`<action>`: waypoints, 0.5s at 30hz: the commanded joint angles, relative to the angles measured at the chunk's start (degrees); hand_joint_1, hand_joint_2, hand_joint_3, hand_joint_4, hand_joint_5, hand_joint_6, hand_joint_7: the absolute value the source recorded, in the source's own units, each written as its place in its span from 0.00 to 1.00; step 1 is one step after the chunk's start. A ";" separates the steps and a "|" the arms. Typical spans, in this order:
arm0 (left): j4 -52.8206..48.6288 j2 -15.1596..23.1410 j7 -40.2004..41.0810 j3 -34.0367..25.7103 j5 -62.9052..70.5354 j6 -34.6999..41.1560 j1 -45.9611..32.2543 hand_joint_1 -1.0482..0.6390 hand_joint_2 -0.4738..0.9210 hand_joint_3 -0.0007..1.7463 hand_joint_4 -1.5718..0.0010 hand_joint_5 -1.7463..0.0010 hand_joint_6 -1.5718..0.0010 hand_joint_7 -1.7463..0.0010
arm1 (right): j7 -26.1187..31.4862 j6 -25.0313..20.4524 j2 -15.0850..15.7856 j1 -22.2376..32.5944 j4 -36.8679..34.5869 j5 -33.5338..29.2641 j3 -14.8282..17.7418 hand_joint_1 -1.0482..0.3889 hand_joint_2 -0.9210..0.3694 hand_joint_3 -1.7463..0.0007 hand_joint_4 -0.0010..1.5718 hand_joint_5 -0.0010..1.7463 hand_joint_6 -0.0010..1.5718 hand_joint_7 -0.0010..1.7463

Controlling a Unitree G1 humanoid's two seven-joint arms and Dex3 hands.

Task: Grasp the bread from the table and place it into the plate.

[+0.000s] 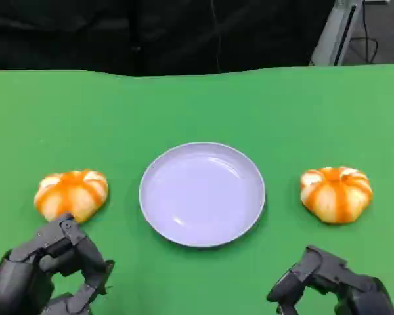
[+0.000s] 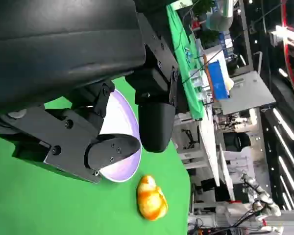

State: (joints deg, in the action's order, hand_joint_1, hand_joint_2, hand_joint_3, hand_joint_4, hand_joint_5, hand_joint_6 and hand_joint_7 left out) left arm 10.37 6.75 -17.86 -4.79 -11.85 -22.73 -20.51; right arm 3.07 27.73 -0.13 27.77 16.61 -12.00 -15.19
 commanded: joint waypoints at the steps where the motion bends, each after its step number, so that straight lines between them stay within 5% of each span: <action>1: -0.12 0.68 -0.24 -0.46 -0.24 -0.46 0.27 0.59 0.82 0.43 0.52 0.00 0.60 0.07 | 0.26 0.42 0.20 0.13 -0.24 0.13 0.17 0.66 0.44 0.27 0.45 0.91 0.49 0.75; 15: 0.06 0.14 0.44 -0.75 -0.65 -0.10 0.29 0.57 0.85 0.38 0.58 0.01 0.61 0.11 | 0.26 0.53 0.18 0.05 -0.23 0.09 0.11 0.66 0.45 0.27 0.45 0.91 0.49 0.75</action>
State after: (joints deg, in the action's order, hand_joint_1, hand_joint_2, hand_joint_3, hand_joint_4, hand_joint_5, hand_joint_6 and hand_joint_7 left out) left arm 10.31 6.74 -17.86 -4.84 -12.00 -22.74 -20.40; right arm 3.07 27.73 -0.12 27.76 16.61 -12.00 -15.20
